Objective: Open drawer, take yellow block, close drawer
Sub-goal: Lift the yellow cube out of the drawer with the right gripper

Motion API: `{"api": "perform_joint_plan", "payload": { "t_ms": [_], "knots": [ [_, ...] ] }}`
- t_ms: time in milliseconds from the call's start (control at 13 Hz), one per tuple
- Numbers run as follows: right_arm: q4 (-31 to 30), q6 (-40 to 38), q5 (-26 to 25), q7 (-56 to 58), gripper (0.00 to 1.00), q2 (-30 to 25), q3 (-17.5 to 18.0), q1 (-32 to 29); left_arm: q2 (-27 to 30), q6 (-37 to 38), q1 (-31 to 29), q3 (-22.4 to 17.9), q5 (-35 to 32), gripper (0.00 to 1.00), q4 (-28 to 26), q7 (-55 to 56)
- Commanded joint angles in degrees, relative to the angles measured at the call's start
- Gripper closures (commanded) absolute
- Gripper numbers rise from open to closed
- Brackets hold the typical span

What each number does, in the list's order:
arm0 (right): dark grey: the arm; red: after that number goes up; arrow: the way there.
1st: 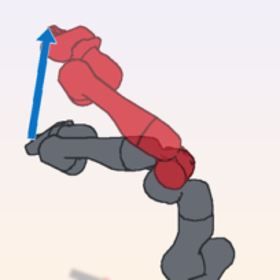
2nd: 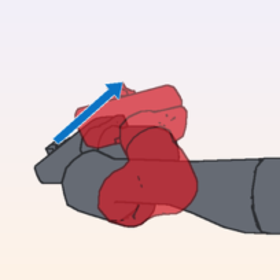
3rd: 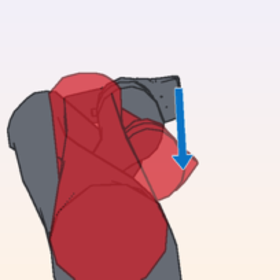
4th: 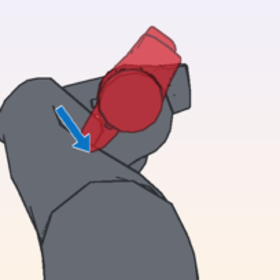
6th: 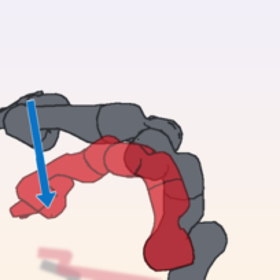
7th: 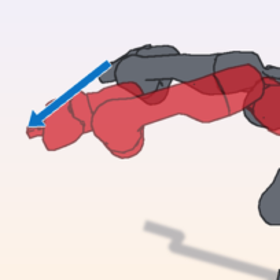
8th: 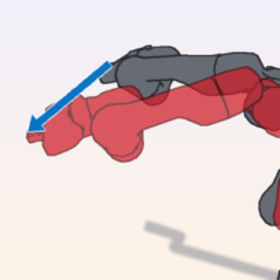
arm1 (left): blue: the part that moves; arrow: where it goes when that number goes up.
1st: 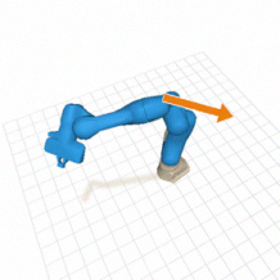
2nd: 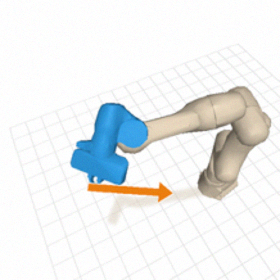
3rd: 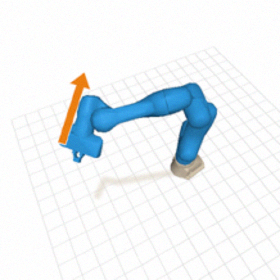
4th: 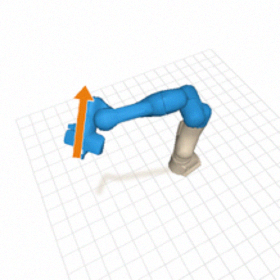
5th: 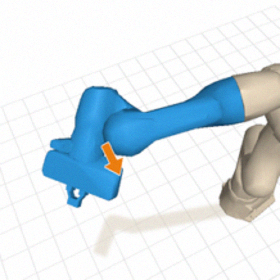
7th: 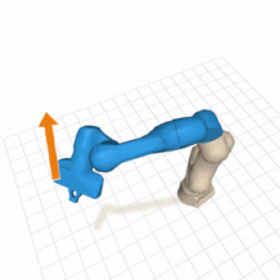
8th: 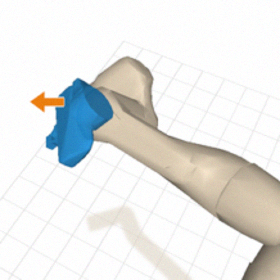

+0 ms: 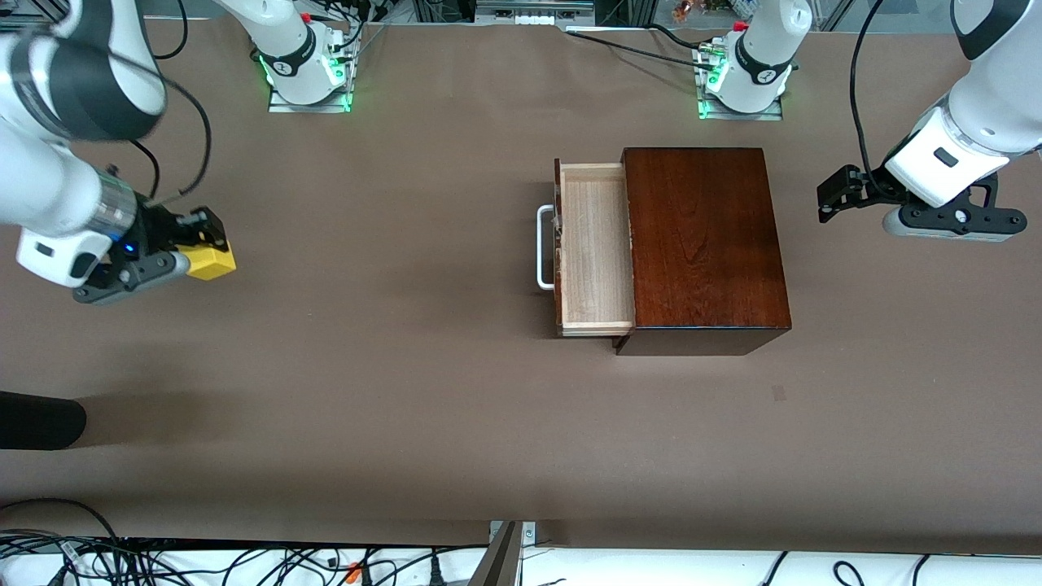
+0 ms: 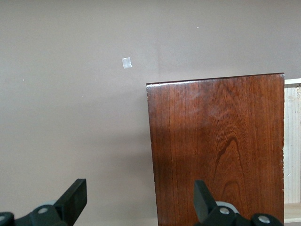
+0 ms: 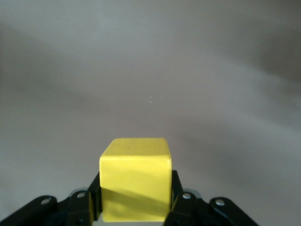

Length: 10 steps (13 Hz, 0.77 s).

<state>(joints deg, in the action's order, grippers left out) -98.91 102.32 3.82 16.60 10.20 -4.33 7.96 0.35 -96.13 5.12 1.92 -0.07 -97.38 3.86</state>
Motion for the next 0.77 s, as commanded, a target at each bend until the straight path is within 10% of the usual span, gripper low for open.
{"api": "perform_joint_plan", "payload": {
  "t_ms": [0, 690],
  "knots": [
    [-7.6, 7.0, -0.47, -1.74, 1.0, -1.95, 0.37, -0.92, 0.8, 0.6, -0.28, 0.45, -0.9, 0.0, -0.01, -0.09],
    [-11.92, 18.17, -1.0, -14.14, 1.0, 7.45, 0.2, -1.28, 0.8, 0.6, -0.28, 0.45, -0.9, 0.0, -0.01, -0.09]
  ]
}}
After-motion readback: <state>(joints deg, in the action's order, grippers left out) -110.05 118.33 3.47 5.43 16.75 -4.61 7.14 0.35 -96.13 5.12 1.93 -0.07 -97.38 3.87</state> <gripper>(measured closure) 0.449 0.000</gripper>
